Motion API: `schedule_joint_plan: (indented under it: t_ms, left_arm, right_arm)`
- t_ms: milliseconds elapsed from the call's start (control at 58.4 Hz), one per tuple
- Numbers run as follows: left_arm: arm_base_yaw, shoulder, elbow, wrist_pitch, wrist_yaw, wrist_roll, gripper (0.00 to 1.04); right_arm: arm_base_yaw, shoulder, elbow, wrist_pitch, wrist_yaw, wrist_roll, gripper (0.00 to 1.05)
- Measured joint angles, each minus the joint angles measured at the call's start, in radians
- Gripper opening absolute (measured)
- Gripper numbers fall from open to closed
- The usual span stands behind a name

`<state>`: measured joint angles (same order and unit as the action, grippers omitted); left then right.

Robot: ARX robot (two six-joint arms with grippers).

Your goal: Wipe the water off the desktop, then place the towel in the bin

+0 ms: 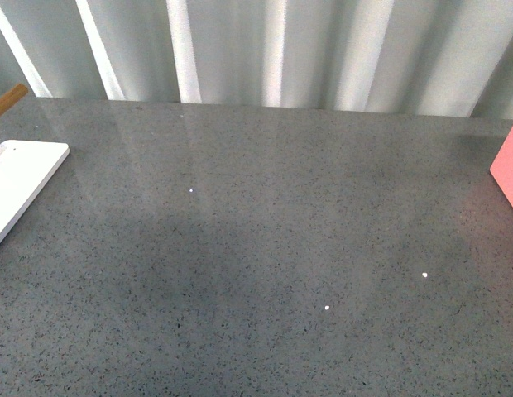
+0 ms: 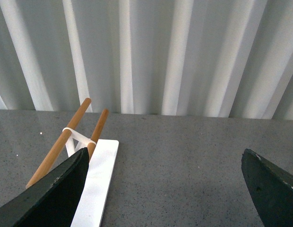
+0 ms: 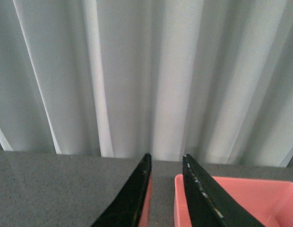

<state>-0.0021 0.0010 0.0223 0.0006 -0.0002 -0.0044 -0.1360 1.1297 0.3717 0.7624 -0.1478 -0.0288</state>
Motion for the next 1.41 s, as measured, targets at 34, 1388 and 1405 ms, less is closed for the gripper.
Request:
schedule_joint_plan:
  t_ms: [34,1388,1405]
  left_arm:
    - [0.000,0.000,0.000,0.000,0.000,0.000,0.98]
    - [0.000,0.000,0.000,0.000,0.000,0.000,0.98]
    - [0.000,0.000,0.000,0.000,0.000,0.000,0.98]
  right_arm:
    - [0.006,-0.014,-0.023,0.002,0.006,0.000,0.13]
    - [0.134,-0.803,-0.349,-0.433,0.140,0.010,0.03]
    - [0.134,-0.814,-0.349,-0.445,0.140,0.010,0.03]
